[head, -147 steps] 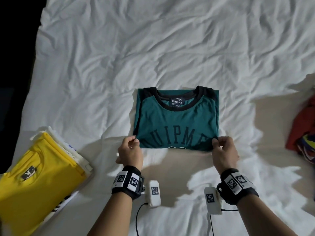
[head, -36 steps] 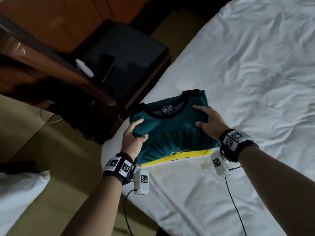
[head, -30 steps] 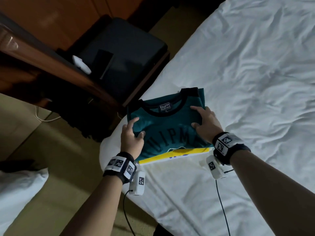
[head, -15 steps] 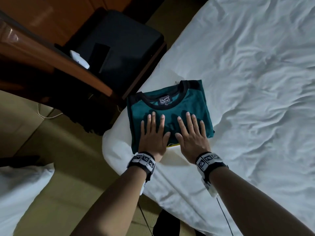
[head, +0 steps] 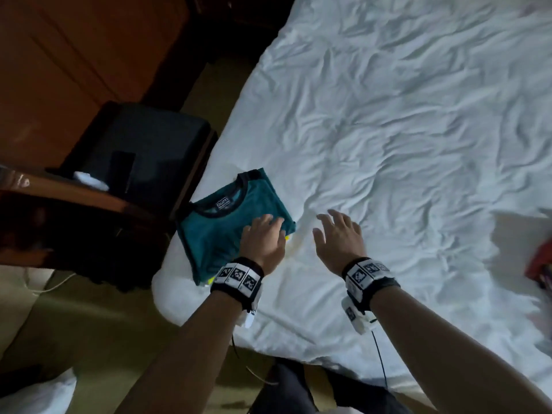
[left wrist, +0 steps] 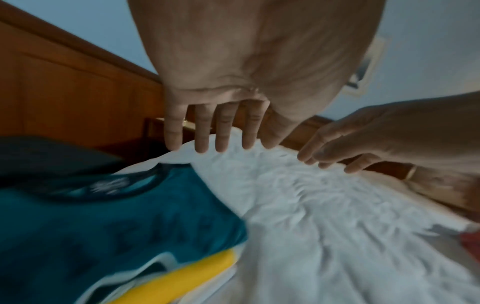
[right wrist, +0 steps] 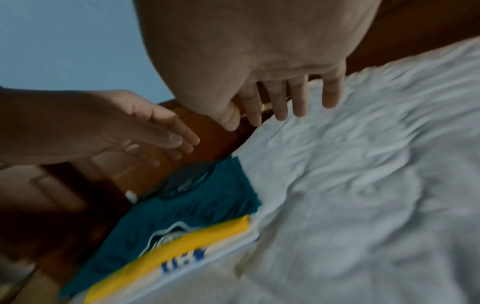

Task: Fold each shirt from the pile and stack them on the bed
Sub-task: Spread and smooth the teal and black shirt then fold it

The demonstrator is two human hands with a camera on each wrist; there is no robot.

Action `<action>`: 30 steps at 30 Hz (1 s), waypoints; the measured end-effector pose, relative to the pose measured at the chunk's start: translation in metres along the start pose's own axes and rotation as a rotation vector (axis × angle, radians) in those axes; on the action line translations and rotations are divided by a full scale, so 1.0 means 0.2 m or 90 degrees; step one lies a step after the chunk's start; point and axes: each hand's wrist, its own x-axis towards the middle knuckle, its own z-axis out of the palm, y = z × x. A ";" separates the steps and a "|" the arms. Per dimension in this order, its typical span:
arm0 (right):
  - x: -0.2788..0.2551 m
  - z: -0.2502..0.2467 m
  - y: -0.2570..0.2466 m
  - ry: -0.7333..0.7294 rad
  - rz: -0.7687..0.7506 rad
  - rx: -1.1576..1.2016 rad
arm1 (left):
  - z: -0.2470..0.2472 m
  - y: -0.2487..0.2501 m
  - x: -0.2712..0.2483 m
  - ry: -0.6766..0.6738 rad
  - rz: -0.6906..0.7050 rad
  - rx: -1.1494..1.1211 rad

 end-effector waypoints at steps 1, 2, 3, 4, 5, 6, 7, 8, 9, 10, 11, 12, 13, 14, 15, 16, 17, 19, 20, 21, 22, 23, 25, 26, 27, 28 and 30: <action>-0.04 -0.09 0.07 0.016 0.024 0.010 | -0.04 0.11 0.00 0.004 0.041 -0.010; -0.09 -0.18 0.13 0.034 0.047 0.020 | -0.07 0.24 0.00 0.007 0.082 -0.017; -0.13 -0.27 0.20 0.053 0.067 0.029 | -0.10 0.36 0.01 0.006 0.122 -0.016; -0.18 -0.35 0.28 0.072 0.086 0.036 | -0.12 0.49 0.02 0.001 0.160 -0.011; -0.23 -0.42 0.35 0.091 0.104 0.042 | -0.14 0.63 0.03 -0.003 0.198 -0.003; -0.28 -0.49 0.44 0.108 0.124 0.046 | -0.15 0.77 0.04 -0.004 0.233 0.005; -0.32 -0.56 0.53 0.123 0.143 0.050 | -0.15 0.91 0.05 -0.002 0.265 0.014; -0.37 -0.62 0.62 0.137 0.163 0.055 | -0.14 1.06 0.06 0.002 0.296 0.021; -0.42 -0.67 0.72 0.152 0.182 0.060 | -0.13 1.20 0.08 0.005 0.324 0.026; -0.46 -0.72 0.82 0.166 0.201 0.066 | -0.11 1.34 0.08 0.004 0.349 0.028; -0.51 -0.77 0.94 0.183 0.219 0.072 | -0.08 1.50 0.10 -0.002 0.373 0.031; -0.55 -0.82 1.06 0.198 0.239 0.076 | -0.04 1.64 0.11 -0.011 0.395 0.034; -0.60 -0.86 1.19 0.211 0.257 0.076 | 0.00 1.79 0.11 -0.022 0.413 0.036; -0.64 -0.89 1.32 0.217 0.276 0.075 | 0.05 1.94 0.13 -0.033 0.430 0.041; -0.68 -0.92 1.47 0.219 0.296 0.074 | 0.11 2.09 0.13 -0.043 0.446 0.047; -0.73 -0.94 1.62 0.219 0.315 0.079 | 0.17 2.23 0.14 -0.055 0.458 0.053; -0.77 -0.96 1.78 0.226 0.331 0.087 | 0.24 2.37 0.14 -0.069 0.471 0.059; -0.85 -0.97 2.09 0.237 0.365 0.104 | 0.40 2.62 0.15 -0.105 0.488 0.075; -0.88 -0.97 2.25 0.234 0.385 0.109 | 0.48 2.74 0.16 -0.123 0.495 0.090; -0.91 -0.96 2.40 0.230 0.401 0.112 | 0.57 2.85 0.18 -0.141 0.502 0.108; -0.93 -0.96 2.54 0.221 0.419 0.119 | 0.66 2.95 0.19 -0.158 0.506 0.125; -0.95 -0.94 2.69 0.212 0.432 0.126 | 0.74 3.06 0.22 -0.174 0.505 0.139; -0.95 -0.93 2.95 0.196 0.456 0.146 | 0.91 3.24 0.27 -0.198 0.492 0.154; -0.95 -0.92 3.08 0.190 0.476 0.159 | 0.99 3.33 0.30 -0.207 0.484 0.156; -0.94 -0.92 3.20 0.187 0.495 0.180 | 1.07 3.41 0.33 -0.214 0.478 0.155; -0.93 -0.92 3.29 0.190 0.518 0.209 | 1.13 3.48 0.36 -0.220 0.474 0.149; -0.87 -0.90 3.49 0.210 0.559 0.287 | 1.26 3.61 0.42 -0.236 0.468 0.121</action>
